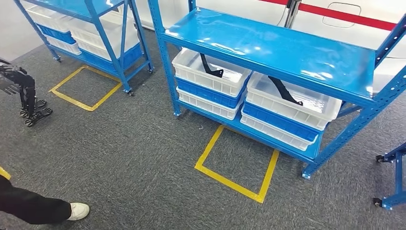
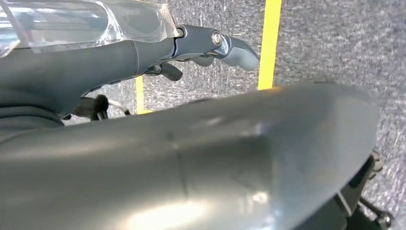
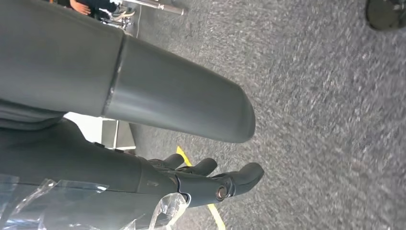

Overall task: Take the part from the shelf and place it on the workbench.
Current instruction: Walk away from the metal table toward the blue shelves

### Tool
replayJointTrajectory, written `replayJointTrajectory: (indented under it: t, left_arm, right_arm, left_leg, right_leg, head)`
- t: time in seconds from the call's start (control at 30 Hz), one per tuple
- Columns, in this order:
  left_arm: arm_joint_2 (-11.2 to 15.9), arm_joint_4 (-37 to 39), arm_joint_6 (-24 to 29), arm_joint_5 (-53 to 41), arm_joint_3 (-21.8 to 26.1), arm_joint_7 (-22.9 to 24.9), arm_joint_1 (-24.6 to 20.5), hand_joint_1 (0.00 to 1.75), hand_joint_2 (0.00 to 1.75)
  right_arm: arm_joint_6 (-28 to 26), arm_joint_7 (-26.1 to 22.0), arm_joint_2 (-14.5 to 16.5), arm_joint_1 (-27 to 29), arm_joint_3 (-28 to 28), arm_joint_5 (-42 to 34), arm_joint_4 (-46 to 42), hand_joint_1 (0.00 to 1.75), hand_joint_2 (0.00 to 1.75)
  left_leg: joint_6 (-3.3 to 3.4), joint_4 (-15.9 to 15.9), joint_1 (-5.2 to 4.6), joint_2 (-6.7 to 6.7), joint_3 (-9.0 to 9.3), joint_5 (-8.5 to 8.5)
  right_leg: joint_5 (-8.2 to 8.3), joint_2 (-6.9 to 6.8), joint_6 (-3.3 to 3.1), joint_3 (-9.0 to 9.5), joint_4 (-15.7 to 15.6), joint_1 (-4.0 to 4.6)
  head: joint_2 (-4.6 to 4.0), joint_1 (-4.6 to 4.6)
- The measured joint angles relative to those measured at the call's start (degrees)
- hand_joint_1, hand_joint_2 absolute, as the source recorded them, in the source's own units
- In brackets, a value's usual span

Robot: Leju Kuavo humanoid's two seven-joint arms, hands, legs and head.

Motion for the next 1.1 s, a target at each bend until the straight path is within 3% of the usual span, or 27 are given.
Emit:
replayJointTrajectory:
  t: [0.03,0.1,0.17,0.2,0.23,0.27,0.3,0.37,0.43,0.5,0.53,0.6,0.67,0.73,0.77,0.8,0.87,0.93,1.03,1.1]
  left_arm:
    - [-0.01,0.00,0.02,0.00,0.00,0.02,-0.06,0.00,0.00]
    - [-0.01,0.00,0.04,0.00,0.00,0.04,-0.12,0.00,0.00]
    - [-0.01,0.00,0.04,0.00,0.00,0.10,0.04,0.00,0.00]
    - [-0.01,0.00,0.03,0.00,0.00,0.18,0.20,0.00,0.00]
    - [-0.01,0.00,0.03,0.00,0.00,0.27,0.31,0.00,0.00]
    - [0.00,0.00,0.02,0.00,0.00,0.35,0.36,0.00,0.00]
    - [0.01,0.00,0.01,0.00,0.00,0.40,0.34,0.00,0.00]
    - [0.05,0.00,-0.05,0.02,0.00,0.40,0.22,0.00,0.00]
    - [0.11,0.00,-0.19,0.09,-0.01,0.45,0.18,0.00,0.00]
    - [0.13,0.00,-0.34,0.16,-0.02,0.53,0.16,0.00,0.00]
    - [0.12,0.00,-0.37,0.19,-0.02,0.55,0.10,0.00,0.00]
    - [0.12,0.00,-0.40,0.28,-0.01,0.50,-0.04,0.00,0.00]
    - [0.11,0.00,-0.43,0.48,-0.01,0.45,0.09,0.00,0.00]
    - [0.10,0.00,-0.45,0.61,-0.02,0.44,0.30,0.00,0.00]
    - [0.10,0.00,-0.46,0.63,-0.02,0.44,0.30,0.00,0.44]
    - [0.10,0.00,-0.46,0.64,-0.02,0.44,0.27,0.00,0.87]
    - [0.11,0.00,-0.42,0.66,-0.02,0.43,0.16,0.00,1.75]
    - [0.15,0.00,-0.33,0.64,-0.02,0.43,0.09,0.00,1.75]
    - [0.19,0.00,-0.16,0.69,-0.02,0.46,-0.05,0.00,1.75]
    - [0.19,0.00,-0.09,0.74,-0.02,0.48,-0.12,0.00,1.75]
  right_arm:
    - [0.01,-0.01,0.00,0.05,0.01,-0.02,0.00,0.00,0.00]
    - [0.01,-0.02,-0.01,-0.06,0.01,-0.03,0.00,0.00,0.00]
    - [0.04,-0.03,-0.01,-0.22,0.02,-0.07,0.00,0.00,0.00]
    - [0.06,-0.02,0.01,-0.23,0.02,-0.09,0.00,0.00,0.00]
    - [0.08,-0.01,0.02,-0.20,0.02,-0.10,0.00,0.00,0.00]
    - [0.10,0.01,0.03,-0.17,0.02,-0.10,0.00,0.00,0.00]
    - [0.10,0.03,0.04,-0.15,0.02,-0.10,0.00,0.00,0.00]
    - [0.11,0.06,0.18,-0.17,0.03,-0.10,0.00,0.00,0.00]
    - [0.14,0.03,0.28,-0.22,0.05,-0.10,0.00,0.00,0.00]
    - [0.14,-0.02,0.23,-0.06,0.07,-0.10,0.01,0.00,0.00]
    - [0.14,-0.03,0.15,0.06,0.08,-0.10,0.01,0.00,0.00]
    - [0.14,-0.03,0.05,0.12,0.10,-0.11,0.02,0.00,0.00]
    - [0.15,-0.08,0.08,-0.05,0.14,-0.12,0.01,0.00,0.00]
    - [0.16,-0.13,0.14,-0.14,0.17,-0.11,0.01,0.00,0.00]
    - [0.16,-0.14,0.14,-0.11,0.18,-0.12,0.01,0.00,0.00]
    - [0.16,-0.15,0.12,-0.07,0.19,-0.13,0.02,0.00,0.00]
    - [0.15,-0.22,0.11,-0.07,0.20,-0.18,0.02,0.00,0.00]
    - [0.16,-0.29,0.14,-0.14,0.22,-0.24,0.02,0.00,0.00]
    - [0.16,-0.30,0.14,-0.11,0.27,-0.27,0.02,0.00,0.00]
    - [0.16,-0.34,0.13,-0.16,0.30,-0.27,0.02,0.00,0.00]
  left_leg:
    - [-0.37,0.38,0.16,-0.39,0.02,-0.37]
    - [-1.16,4.35,0.53,-2.86,-1.53,-2.89]
    - [-1.65,12.64,0.79,-5.27,-5.39,-6.89]
    - [-1.74,16.41,0.83,-5.65,-7.31,-8.14]
    - [-1.73,18.37,0.84,-5.83,-8.47,-8.31]
    - [-1.61,17.87,0.84,-5.99,-8.48,-7.23]
    - [-1.39,14.95,0.83,-6.36,-7.39,-5.15]
    - [-0.71,6.04,0.76,-8.92,-3.73,-0.60]
    - [-0.25,0.90,0.61,-10.96,-1.79,1.40]
    - [0.00,0.19,0.53,-10.31,-1.63,1.56]
    - [0.25,-0.02,0.60,-9.67,-1.55,1.71]
    - [0.94,-0.49,0.84,-8.28,-1.36,2.02]
    - [1.40,-0.61,0.79,-6.64,-1.31,2.01]
    - [1.46,-0.58,0.71,-4.95,-1.35,1.91]
    - [1.39,-0.56,0.73,-4.24,-1.34,1.86]
    - [1.25,-0.53,0.81,-3.58,-1.26,1.77]
    - [0.69,-0.31,0.79,-2.42,-0.95,1.38]
    - [-0.07,-0.07,0.50,-1.44,-0.62,0.88]
    - [-1.05,-0.01,0.63,-0.43,-0.16,0.44]
    - [-1.81,2.52,1.01,-2.50,-0.95,-1.52]
  right_leg:
    - [0.09,0.55,-0.34,-0.02,-0.06,-0.04]
    - [0.34,1.63,-0.97,0.00,-0.18,-0.30]
    - [0.45,2.80,-1.27,-0.13,-0.16,-0.38]
    - [0.47,3.54,-1.31,-0.16,-0.15,-0.38]
    - [0.48,4.31,-1.33,-0.15,-0.15,-0.37]
    - [0.48,5.14,-1.33,-0.08,-0.14,-0.37]
    - [0.49,5.97,-1.32,0.03,-0.14,-0.37]
    - [0.48,7.41,-1.20,0.13,-0.09,-0.34]
    - [0.53,8.69,-0.78,-0.13,-0.04,-0.31]
    - [0.70,9.93,-0.08,-0.47,-0.22,-0.35]
    - [0.60,9.73,0.21,-0.63,-0.02,-0.38]
    - [-1.36,7.16,0.59,-2.07,3.04,-0.21]
    - [-5.41,3.93,0.82,-5.81,10.81,-0.14]
    - [-7.62,2.92,1.17,-8.99,17.26,-0.33]
    - [-7.07,2.69,1.34,-9.00,17.35,-0.46]
    - [-5.47,2.33,1.49,-7.64,14.85,-0.60]
    - [-1.70,0.07,1.71,-2.85,6.09,-0.77]
    - [-0.03,-1.55,1.21,-0.14,0.86,-0.73]
    - [0.15,-0.11,-0.15,-0.34,0.41,-0.53]
    - [0.45,0.97,-0.86,-0.43,0.30,-0.66]
  head:
    - [0.00,0.00]
    - [0.00,-0.03]
    - [0.00,-0.05]
    - [0.00,-0.06]
    - [0.00,-0.06]
    - [0.00,-0.05]
    - [0.00,-0.05]
    - [0.00,-0.06]
    - [0.00,-0.07]
    - [0.00,-0.04]
    - [0.00,-0.05]
    - [0.00,0.14]
    - [0.00,0.35]
    - [0.00,0.36]
    - [0.00,0.36]
    - [0.00,0.35]
    - [0.00,0.36]
    - [0.00,0.31]
    - [0.00,0.25]
    - [0.00,0.25]
